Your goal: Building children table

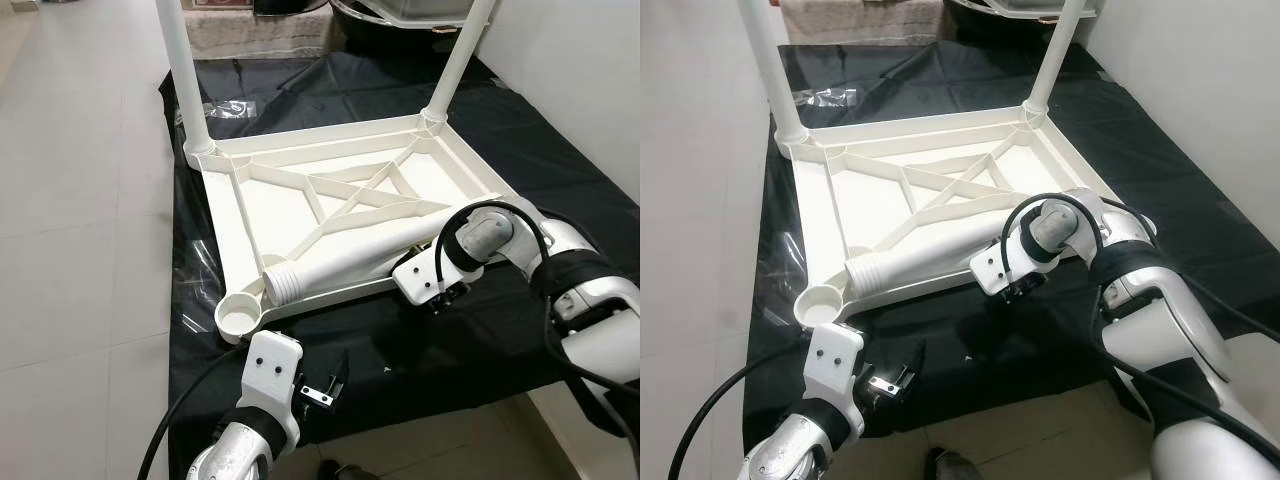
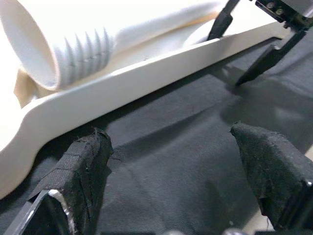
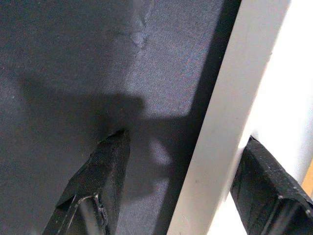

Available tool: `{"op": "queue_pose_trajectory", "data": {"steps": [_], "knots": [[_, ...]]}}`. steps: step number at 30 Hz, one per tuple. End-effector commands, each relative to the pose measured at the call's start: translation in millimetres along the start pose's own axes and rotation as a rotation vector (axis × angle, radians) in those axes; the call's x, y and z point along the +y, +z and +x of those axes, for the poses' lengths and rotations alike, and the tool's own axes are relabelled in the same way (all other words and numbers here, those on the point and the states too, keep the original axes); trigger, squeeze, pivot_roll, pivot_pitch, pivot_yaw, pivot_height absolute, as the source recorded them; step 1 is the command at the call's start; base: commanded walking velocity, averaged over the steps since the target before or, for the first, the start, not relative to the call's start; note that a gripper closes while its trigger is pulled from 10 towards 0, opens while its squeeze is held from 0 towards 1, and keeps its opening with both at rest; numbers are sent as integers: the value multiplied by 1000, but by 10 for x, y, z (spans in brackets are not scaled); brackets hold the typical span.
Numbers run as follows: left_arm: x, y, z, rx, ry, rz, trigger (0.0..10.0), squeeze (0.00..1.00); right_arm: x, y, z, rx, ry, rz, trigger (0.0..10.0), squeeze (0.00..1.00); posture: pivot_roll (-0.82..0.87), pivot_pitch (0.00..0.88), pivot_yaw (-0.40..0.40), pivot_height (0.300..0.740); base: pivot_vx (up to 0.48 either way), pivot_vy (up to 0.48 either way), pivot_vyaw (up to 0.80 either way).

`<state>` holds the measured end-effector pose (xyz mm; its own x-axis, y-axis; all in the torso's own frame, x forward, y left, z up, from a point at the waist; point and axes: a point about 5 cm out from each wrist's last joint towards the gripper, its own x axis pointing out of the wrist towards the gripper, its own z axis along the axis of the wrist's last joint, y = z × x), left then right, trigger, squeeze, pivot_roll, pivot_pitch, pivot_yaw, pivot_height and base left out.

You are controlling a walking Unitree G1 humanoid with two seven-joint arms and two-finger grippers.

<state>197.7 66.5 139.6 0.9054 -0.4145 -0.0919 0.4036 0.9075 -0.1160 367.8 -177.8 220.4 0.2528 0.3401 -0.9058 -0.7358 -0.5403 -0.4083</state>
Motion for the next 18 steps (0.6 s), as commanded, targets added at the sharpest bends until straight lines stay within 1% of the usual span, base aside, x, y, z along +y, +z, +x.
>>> {"op": "queue_pose_trajectory", "data": {"steps": [1,2,4,5,6,7,8,11,14,15,18], "knots": [[3,-55,8,19,-3,-3,10000,0,75,-16,45,-6,63,8,10000,0,15,206,-89,740,0,0,0],[6,-58,14,19,-3,-3,10000,0,63,-24,4,-7,62,16,10000,0,15,206,-89,740,0,0,0],[7,-60,18,19,-4,-3,10000,0,54,-30,-23,-6,61,20,10000,0,15,206,-89,740,0,0,0],[13,-63,27,19,-3,-2,10000,0,41,-42,-89,-11,62,30,10000,0,12,199,-88,740,0,0,0],[13,-63,27,19,-3,-2,10000,0,41,-42,-89,-11,62,30,10000,0,12,199,-88,740,0,0,0],[17,-68,34,19,-3,-1,10000,0,28,-52,-144,-15,61,42,10000,0,8,196,-86,740,0,0,0],[17,-68,34,19,-3,-1,10000,0,28,-52,-144,-15,61,42,10000,0,8,196,-86,740,0,0,0],[28,-77,52,19,-2,1,10000,0,-3,-68,-274,-27,55,61,10000,0,9,189,-86,740,0,0,0],[32,-79,57,18,-1,2,10000,0,-10,-72,-302,-29,53,67,10000,0,10,189,-86,740,0,0,0],[34,-80,59,18,-1,2,10000,0,-30,-75,-338,-29,39,75,10000,0,8,187,-84,740,0,0,0],[36,-82,60,18,0,2,10000,0,-50,-77,-371,-30,19,81,10000,0,8,186,-85,740,0,0,0]]}}
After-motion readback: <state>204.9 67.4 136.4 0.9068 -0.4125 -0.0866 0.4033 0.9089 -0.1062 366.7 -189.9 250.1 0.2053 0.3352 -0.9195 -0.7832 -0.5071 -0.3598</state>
